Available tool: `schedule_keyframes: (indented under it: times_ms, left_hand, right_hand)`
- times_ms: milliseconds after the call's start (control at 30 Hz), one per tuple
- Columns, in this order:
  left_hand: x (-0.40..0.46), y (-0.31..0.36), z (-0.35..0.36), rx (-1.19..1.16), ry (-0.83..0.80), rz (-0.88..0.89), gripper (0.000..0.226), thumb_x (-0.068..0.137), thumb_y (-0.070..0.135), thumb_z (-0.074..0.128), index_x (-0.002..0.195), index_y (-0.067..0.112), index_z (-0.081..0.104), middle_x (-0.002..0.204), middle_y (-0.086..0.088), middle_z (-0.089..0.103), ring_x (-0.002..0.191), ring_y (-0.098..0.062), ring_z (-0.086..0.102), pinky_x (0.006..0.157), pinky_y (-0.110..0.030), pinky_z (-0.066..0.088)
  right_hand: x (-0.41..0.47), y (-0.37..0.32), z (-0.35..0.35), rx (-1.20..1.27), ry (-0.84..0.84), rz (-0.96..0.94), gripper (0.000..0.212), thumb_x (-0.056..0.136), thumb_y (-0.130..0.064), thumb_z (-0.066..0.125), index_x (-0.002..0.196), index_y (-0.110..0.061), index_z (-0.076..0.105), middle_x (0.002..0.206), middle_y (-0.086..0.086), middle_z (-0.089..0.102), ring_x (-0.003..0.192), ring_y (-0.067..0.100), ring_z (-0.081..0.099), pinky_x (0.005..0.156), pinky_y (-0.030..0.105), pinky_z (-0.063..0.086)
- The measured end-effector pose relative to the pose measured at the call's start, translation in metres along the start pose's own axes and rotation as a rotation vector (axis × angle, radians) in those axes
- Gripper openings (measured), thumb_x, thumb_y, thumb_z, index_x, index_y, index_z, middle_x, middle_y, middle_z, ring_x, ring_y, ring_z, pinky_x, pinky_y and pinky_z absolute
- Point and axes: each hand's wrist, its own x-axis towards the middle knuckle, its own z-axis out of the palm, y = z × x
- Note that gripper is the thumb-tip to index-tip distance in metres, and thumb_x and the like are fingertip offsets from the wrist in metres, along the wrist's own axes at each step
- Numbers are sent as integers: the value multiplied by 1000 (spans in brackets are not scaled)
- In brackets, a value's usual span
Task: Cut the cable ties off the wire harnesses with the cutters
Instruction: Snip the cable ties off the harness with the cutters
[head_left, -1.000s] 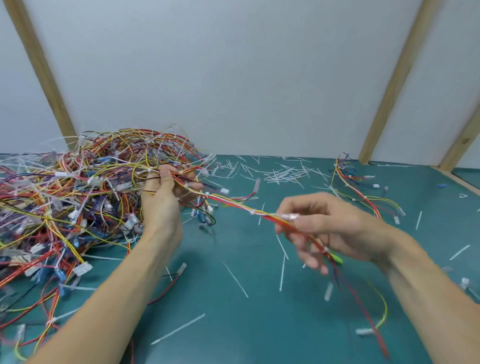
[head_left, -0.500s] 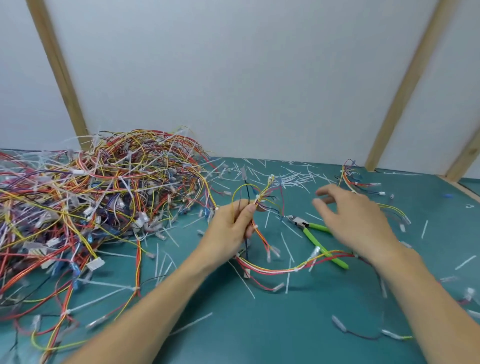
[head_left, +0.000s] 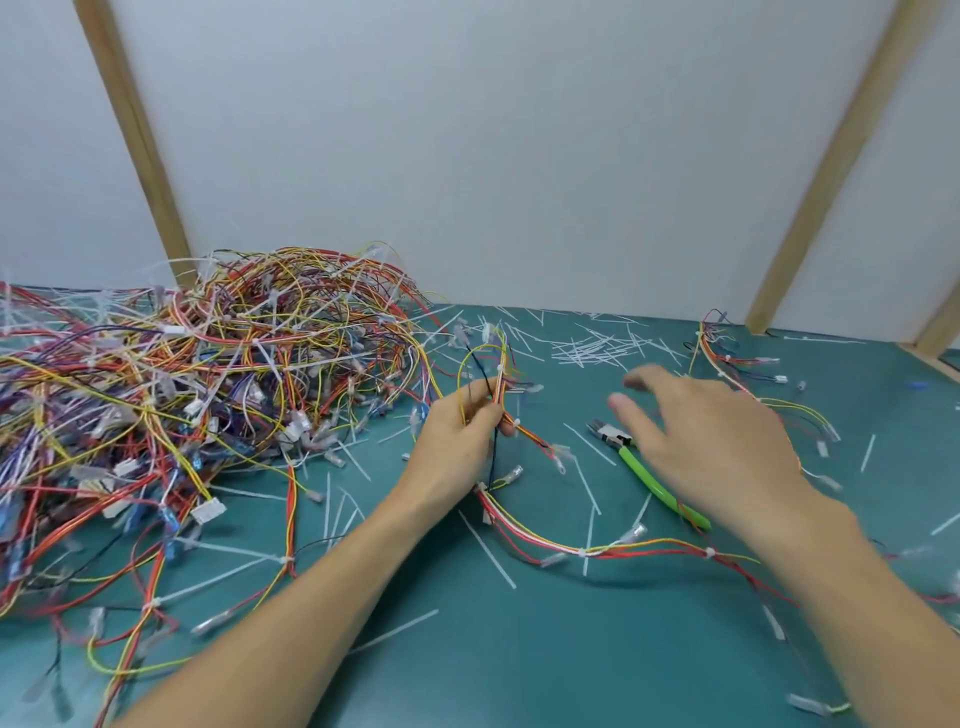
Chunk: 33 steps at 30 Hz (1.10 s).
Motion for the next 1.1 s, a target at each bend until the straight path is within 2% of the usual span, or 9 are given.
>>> schedule_keyframes:
  times_ms: [67, 233, 400, 533, 633, 767, 867, 1000, 1100]
  left_hand:
    - [-2, 2, 1, 21, -34, 78, 29, 102, 9, 54, 113, 32, 68, 71, 7, 66, 50, -6, 41, 54, -23, 33]
    - [-17, 15, 11, 170, -123, 286, 20, 93, 15, 71, 105, 28, 78, 81, 5, 74, 64, -15, 51, 64, -19, 40]
    - [-23, 25, 18, 390, 48, 369, 22, 86, 16, 78, 108, 21, 79, 110, 3, 64, 110, -15, 57, 99, -35, 44]
    - [-25, 30, 23, 384, 77, 412, 66, 84, 22, 81, 143, 20, 53, 135, 6, 49, 131, -7, 46, 113, -22, 34]
    - [-23, 29, 32, 337, 102, 194, 85, 82, 32, 82, 152, 22, 34, 136, 11, 48, 128, -1, 46, 107, -18, 33]
    - [-13, 36, 50, 351, -118, 3, 25, 87, 37, 75, 110, 27, 71, 104, 16, 73, 106, 0, 64, 85, -22, 42]
    - [-7, 54, 77, 165, -305, -104, 17, 93, 30, 71, 106, 19, 73, 99, 4, 78, 89, -3, 70, 76, -19, 48]
    - [-16, 73, 128, 41, -577, -147, 16, 99, 21, 63, 109, 10, 68, 101, -5, 75, 91, -15, 70, 81, -25, 49]
    - [-25, 75, 165, -73, -669, -108, 11, 101, 8, 58, 104, 14, 50, 107, -21, 70, 75, -7, 68, 73, -17, 50]
  right_hand:
    - [3, -7, 7, 270, 167, -6, 45, 100, -64, 42, 105, -32, 71, 93, -11, 78, 93, 20, 73, 79, 38, 55]
    - [2, -26, 31, 959, -129, 31, 35, 99, -47, 61, 87, -20, 78, 76, 1, 76, 63, 15, 70, 47, 25, 49]
    - [7, -23, 37, 1252, -156, 31, 12, 96, -19, 70, 96, -25, 81, 87, -9, 79, 82, -1, 69, 68, 20, 57]
    - [14, -30, 34, 1451, -42, 156, 9, 102, -17, 62, 98, -14, 70, 89, 2, 81, 76, 8, 74, 77, 26, 54]
    - [24, -20, 21, 1420, 143, 163, 9, 105, -19, 58, 102, -13, 64, 87, 3, 80, 69, 15, 75, 67, 33, 56]
    - [43, -6, -5, 1389, 258, 125, 9, 105, -17, 57, 100, -15, 64, 83, 2, 77, 62, 19, 74, 43, 28, 54]
    - [67, 4, -25, 1434, 329, 156, 14, 104, -20, 59, 93, -12, 64, 76, 1, 75, 52, 17, 68, 37, 23, 45]
    - [107, 26, -45, 1283, 535, 224, 16, 103, -20, 58, 88, -18, 64, 74, -3, 72, 49, 10, 58, 49, 26, 45]
    - [133, 56, -50, 928, 598, 254, 14, 100, -18, 52, 107, -24, 64, 88, -6, 73, 66, 6, 62, 70, 25, 49]
